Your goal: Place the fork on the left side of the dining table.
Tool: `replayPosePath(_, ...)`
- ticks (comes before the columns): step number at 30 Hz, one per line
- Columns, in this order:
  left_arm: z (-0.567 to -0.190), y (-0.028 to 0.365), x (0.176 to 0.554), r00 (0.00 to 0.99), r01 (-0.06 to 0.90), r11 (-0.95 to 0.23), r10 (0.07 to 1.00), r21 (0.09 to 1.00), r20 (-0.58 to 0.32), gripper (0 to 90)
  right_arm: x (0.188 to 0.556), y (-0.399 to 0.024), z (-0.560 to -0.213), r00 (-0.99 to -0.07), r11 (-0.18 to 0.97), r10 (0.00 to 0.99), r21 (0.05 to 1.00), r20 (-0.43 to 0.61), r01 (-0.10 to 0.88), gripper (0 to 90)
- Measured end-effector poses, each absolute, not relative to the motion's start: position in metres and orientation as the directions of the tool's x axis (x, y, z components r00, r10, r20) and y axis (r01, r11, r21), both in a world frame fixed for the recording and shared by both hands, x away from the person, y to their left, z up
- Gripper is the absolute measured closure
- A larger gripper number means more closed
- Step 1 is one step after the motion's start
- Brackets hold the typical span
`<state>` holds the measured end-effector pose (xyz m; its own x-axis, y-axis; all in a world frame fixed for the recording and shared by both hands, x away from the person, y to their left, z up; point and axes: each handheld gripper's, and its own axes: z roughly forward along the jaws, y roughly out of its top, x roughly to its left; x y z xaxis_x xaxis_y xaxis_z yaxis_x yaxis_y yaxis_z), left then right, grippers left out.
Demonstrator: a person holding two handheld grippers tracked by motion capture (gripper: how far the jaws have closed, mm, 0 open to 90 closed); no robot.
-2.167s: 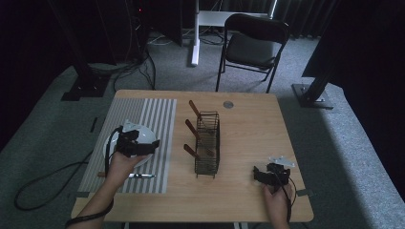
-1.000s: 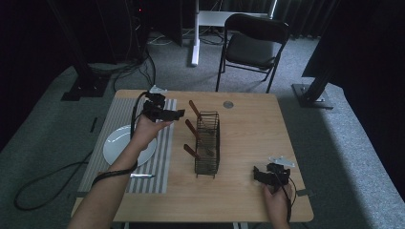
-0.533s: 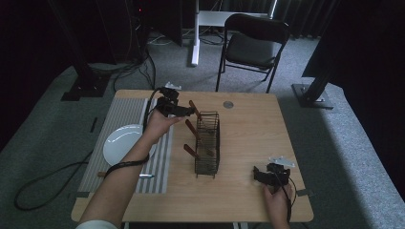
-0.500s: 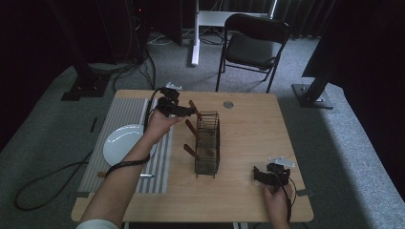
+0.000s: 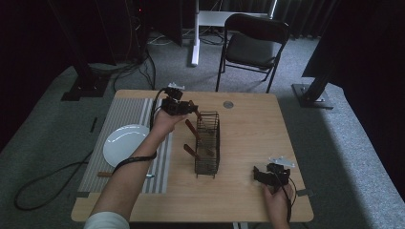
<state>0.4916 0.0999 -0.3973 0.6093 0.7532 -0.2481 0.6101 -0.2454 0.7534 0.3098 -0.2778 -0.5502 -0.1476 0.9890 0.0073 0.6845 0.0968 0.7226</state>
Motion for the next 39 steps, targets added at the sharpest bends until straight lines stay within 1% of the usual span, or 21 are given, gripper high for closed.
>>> replayPosePath(2, -0.398, 0.099, 0.491, 0.603, 0.617, -0.247, 0.758, 0.747, -0.247, 56.8, 0.310, -0.278, -0.550, -0.148, 0.096, 0.989, 0.723, 0.008, 0.684, 13.3)
replayPosePath(4, -0.401, 0.099, 0.491, 0.601, 0.633, -0.228, 0.747, 0.740, -0.285, 61.0, 0.309, -0.278, -0.550, -0.148, 0.097, 0.989, 0.723, 0.008, 0.684, 13.5)
replayPosePath(5, -0.401, 0.099, 0.491, 0.600, 0.638, -0.224, 0.744, 0.736, -0.294, 62.2, 0.309, -0.278, -0.550, -0.149, 0.097, 0.989, 0.723, 0.008, 0.684, 13.6)
replayPosePath(7, -0.403, 0.098, 0.491, 0.603, 0.644, -0.218, 0.734, 0.733, -0.312, 67.7, 0.309, -0.278, -0.550, -0.150, 0.098, 0.989, 0.724, 0.008, 0.683, 13.8)
replayPosePath(8, -0.404, 0.099, 0.491, 0.604, 0.648, -0.206, 0.726, 0.734, -0.329, 68.3, 0.309, -0.278, -0.550, -0.150, 0.098, 0.989, 0.724, 0.008, 0.683, 13.8)
replayPosePath(10, -0.405, 0.099, 0.491, 0.600, 0.651, -0.193, 0.723, 0.734, -0.343, 74.8, 0.309, -0.278, -0.550, -0.150, 0.098, 0.989, 0.724, 0.008, 0.683, 13.8)
replayPosePath(12, -0.406, 0.100, 0.490, 0.595, 0.658, -0.168, 0.714, 0.734, -0.369, 76.0, 0.309, -0.278, -0.550, -0.150, 0.097, 0.989, 0.724, 0.008, 0.683, 13.8)
replayPosePath(15, -0.406, 0.101, 0.488, 0.594, 0.647, -0.157, 0.717, 0.747, -0.364, 77.4, 0.309, -0.278, -0.550, -0.150, 0.098, 0.989, 0.724, 0.008, 0.683, 13.8)
replayPosePath(16, -0.405, 0.102, 0.487, 0.593, 0.642, -0.150, 0.719, 0.751, -0.363, 80.3, 0.309, -0.278, -0.550, -0.150, 0.098, 0.989, 0.724, 0.008, 0.683, 13.8)
replayPosePath(22, -0.401, 0.100, 0.482, 0.608, 0.634, -0.171, 0.713, 0.754, -0.349, 80.5, 0.309, -0.278, -0.550, -0.150, 0.098, 0.989, 0.724, 0.008, 0.683, 13.8)
replayPosePath(24, -0.398, 0.099, 0.480, 0.613, 0.620, -0.179, 0.718, 0.764, -0.330, 80.5, 0.309, -0.278, -0.550, -0.150, 0.098, 0.989, 0.724, 0.008, 0.683, 13.8)
replayPosePath(29, -0.391, 0.100, 0.477, 0.617, 0.614, -0.178, 0.716, 0.769, -0.327, 80.6, 0.309, -0.278, -0.550, -0.150, 0.098, 0.989, 0.724, 0.008, 0.683, 13.8)
replayPosePath(36, -0.380, 0.105, 0.471, 0.616, 0.605, -0.146, 0.708, 0.783, -0.344, 80.6, 0.309, -0.278, -0.550, -0.150, 0.098, 0.989, 0.724, 0.008, 0.683, 13.8)
replayPosePath(39, -0.373, 0.105, 0.465, 0.620, 0.588, -0.147, 0.713, 0.796, -0.327, 80.6, 0.309, -0.278, -0.550, -0.150, 0.098, 0.989, 0.724, 0.008, 0.683, 13.8)
